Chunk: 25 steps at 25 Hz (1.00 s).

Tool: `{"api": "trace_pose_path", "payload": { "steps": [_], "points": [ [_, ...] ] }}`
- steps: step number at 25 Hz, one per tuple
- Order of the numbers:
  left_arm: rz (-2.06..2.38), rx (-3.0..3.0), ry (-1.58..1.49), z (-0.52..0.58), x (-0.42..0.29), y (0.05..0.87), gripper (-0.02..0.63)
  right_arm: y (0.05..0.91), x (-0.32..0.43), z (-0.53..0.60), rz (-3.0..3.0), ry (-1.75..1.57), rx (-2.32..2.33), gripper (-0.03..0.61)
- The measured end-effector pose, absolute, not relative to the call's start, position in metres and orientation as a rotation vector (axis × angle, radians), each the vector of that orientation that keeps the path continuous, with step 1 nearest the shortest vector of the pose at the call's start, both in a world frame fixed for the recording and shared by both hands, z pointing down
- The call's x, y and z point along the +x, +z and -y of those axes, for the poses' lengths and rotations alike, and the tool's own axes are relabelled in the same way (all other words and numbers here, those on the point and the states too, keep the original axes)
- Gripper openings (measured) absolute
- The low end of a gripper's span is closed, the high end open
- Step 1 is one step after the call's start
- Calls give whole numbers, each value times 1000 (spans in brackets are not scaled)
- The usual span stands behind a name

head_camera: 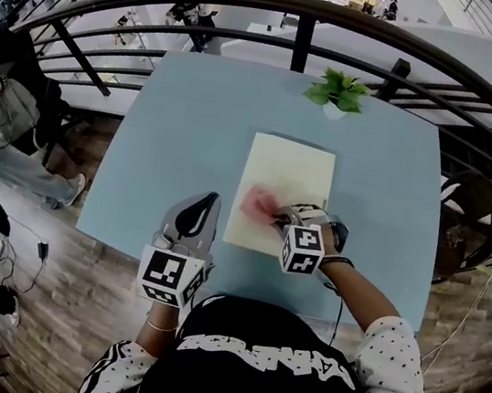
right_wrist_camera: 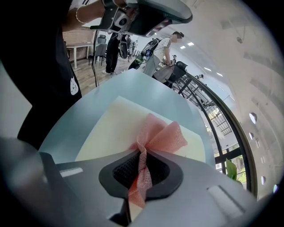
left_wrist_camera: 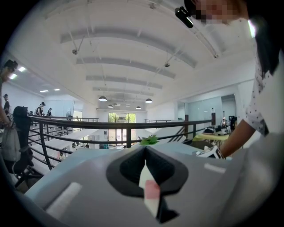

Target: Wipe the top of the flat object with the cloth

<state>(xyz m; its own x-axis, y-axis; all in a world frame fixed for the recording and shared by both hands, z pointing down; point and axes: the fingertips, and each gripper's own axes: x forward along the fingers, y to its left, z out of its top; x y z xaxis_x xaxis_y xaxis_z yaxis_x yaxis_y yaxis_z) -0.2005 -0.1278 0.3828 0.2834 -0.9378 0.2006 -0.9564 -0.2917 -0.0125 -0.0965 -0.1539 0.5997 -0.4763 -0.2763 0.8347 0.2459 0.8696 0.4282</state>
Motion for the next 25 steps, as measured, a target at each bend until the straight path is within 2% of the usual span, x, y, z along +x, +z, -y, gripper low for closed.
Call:
{"api": "trace_pose_path", "payload": {
  "steps": [25],
  "points": [
    [1787,2437,245,134,-196,382,0,594,-100,84,2085,-429,-100,11]
  ]
}}
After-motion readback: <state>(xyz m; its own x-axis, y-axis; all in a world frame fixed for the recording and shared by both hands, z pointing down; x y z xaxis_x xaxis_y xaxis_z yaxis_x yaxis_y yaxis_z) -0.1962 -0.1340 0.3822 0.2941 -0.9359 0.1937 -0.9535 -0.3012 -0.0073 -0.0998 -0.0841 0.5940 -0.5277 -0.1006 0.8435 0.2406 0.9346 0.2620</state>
